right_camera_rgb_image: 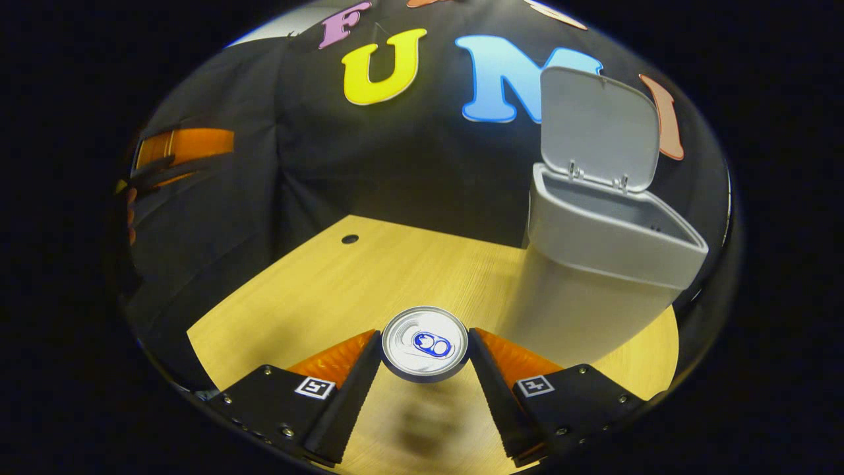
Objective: Press the lid of the desktop garbage bin to open it, pick up the crumpled paper on the desktop and throw it into the bin, then pick up the pop can on the desktop and drop it into the bin, and finally close the garbage bin lid.
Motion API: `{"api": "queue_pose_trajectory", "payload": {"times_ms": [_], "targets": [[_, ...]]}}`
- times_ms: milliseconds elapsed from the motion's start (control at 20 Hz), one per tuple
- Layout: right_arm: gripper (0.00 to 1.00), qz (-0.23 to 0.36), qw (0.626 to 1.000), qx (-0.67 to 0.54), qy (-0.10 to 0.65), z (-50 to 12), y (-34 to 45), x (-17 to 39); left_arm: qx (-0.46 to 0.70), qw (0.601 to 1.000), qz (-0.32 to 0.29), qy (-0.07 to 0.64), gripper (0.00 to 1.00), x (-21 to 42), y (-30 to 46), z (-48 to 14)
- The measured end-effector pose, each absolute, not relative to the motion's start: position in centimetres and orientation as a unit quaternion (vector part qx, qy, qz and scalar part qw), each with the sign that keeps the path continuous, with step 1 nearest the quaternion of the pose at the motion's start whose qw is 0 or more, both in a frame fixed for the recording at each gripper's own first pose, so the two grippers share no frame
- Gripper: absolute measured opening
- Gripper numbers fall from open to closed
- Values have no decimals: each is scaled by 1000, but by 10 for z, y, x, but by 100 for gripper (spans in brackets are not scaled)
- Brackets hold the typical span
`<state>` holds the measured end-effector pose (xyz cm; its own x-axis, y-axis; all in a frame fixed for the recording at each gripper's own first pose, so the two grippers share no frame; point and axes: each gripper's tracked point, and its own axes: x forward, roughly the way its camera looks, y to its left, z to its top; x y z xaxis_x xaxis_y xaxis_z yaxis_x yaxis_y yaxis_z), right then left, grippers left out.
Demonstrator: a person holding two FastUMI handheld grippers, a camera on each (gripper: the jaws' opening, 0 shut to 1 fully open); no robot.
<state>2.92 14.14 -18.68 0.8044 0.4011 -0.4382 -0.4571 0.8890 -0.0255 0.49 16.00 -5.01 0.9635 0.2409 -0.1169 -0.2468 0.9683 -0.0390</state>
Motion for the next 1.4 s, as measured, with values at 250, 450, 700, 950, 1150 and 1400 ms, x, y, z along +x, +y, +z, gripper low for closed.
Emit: {"api": "queue_pose_trajectory", "payload": {"times_ms": [250,450,700,950,1150,1400], "targets": [[84,216,962,-54,160,-134,139,27,-19,993,101,63,80,13,143,-58],[85,190,975,-51,101,-68,118,31,-29,994,83,69,85,19,129,-63],[84,147,988,-27,32,5,78,50,-39,994,71,71,85,27,116,-66],[84,99,994,-33,14,17,35,76,-38,994,69,72,85,28,111,-64],[84,68,996,-44,27,3,3,99,-37,994,75,76,83,25,114,-66],[84,45,996,-41,70,-35,-27,127,-38,992,90,85,84,22,125,-73]]}}
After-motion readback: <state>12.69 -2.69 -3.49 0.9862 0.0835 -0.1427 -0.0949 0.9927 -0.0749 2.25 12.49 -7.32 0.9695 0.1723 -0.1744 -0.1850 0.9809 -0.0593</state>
